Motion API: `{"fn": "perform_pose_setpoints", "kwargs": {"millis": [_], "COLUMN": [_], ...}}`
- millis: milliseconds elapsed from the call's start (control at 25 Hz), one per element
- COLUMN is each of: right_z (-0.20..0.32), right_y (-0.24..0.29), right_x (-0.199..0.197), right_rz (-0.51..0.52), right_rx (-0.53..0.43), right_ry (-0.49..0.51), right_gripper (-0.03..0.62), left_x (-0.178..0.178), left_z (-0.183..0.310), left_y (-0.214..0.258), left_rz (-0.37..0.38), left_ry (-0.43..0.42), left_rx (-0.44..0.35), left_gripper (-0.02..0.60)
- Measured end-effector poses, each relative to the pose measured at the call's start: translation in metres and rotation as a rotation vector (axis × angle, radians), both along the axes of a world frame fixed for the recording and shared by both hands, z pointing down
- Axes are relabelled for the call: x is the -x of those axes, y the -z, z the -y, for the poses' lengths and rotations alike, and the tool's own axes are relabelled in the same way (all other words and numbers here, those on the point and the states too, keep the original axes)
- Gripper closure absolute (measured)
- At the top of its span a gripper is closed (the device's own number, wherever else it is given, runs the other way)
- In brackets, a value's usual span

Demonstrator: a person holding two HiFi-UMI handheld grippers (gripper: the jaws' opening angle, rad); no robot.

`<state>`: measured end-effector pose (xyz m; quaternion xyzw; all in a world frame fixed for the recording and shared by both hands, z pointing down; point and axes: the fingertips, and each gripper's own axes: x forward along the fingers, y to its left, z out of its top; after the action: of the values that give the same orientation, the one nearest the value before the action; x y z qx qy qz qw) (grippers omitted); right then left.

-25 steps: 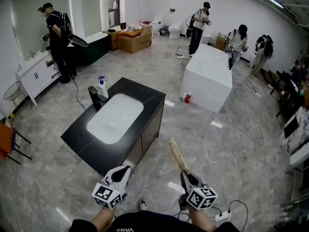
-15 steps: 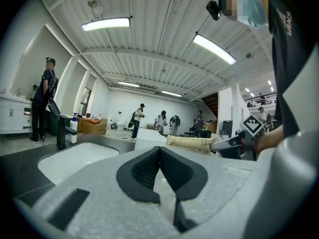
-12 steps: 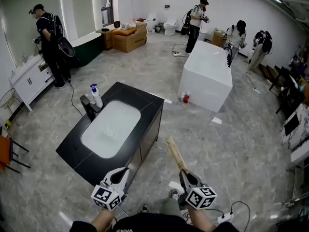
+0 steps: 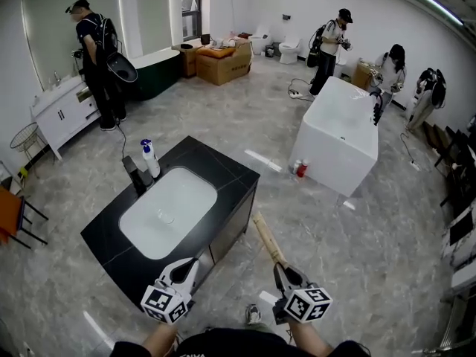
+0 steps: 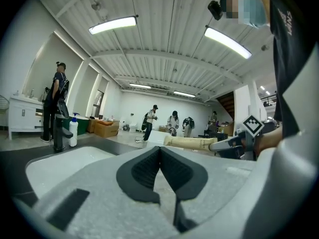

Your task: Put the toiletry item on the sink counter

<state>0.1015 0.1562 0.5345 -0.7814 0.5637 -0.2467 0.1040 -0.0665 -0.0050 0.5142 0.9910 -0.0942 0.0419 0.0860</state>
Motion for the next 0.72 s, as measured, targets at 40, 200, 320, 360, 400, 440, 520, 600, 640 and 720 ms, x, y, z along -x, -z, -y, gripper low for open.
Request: {"fn": "perform_pose_setpoints", "kwargs": {"millis": [40, 200, 320, 360, 400, 440, 520, 600, 640, 720], "right_z": [0.004, 0.017, 0.026, 0.028, 0.03, 0.032, 0.036, 0.041, 0.045, 0.052], "right_y": [0.0, -0.005, -0.01, -0.011, -0.012, -0.013, -0.015, -0.017, -0.018, -0.018], "right_x": [-0.01, -0.047, -0.07, -0.078, -0.085, -0.091, -0.101, -0.111, -0.116, -0.126], "right_rz": [0.0, 0.005, 0.012, 0.014, 0.017, 0.019, 0.019, 0.017, 0.017, 0.022], "right_rx": [-0.001, 0.001, 0.007, 0.008, 0.009, 0.009, 0.011, 0.014, 0.015, 0.014], "right_ry": [0.015, 0.075, 0.121, 0.135, 0.149, 0.163, 0.193, 0.217, 0.226, 0.236], "right_gripper": [0.579, 0.58, 0.58, 0.58, 0.58, 0.58, 0.58, 0.58, 0.58, 0.58], "left_x": [-0.009, -0.04, -0.056, -0.062, -0.067, -0.071, -0.079, -0.085, -0.087, -0.09], "left_z": [0.002, 0.005, 0.007, 0.007, 0.007, 0.006, 0.004, 0.002, 0.001, 0.003], "left_y": [0.001, -0.001, -0.004, -0.005, -0.006, -0.006, -0.008, -0.011, -0.013, -0.017], "left_rz": [-0.003, -0.004, 0.0, -0.001, -0.004, -0.007, -0.011, -0.01, -0.004, 0.014], "left_ry": [0.013, 0.068, 0.119, 0.136, 0.151, 0.165, 0.192, 0.215, 0.224, 0.24], "left_rx": [-0.001, -0.006, -0.004, -0.002, 0.0, 0.001, 0.007, 0.016, 0.02, 0.027], "left_gripper": [0.575, 0.575, 0.575, 0.575, 0.575, 0.575, 0.575, 0.575, 0.575, 0.575]}}
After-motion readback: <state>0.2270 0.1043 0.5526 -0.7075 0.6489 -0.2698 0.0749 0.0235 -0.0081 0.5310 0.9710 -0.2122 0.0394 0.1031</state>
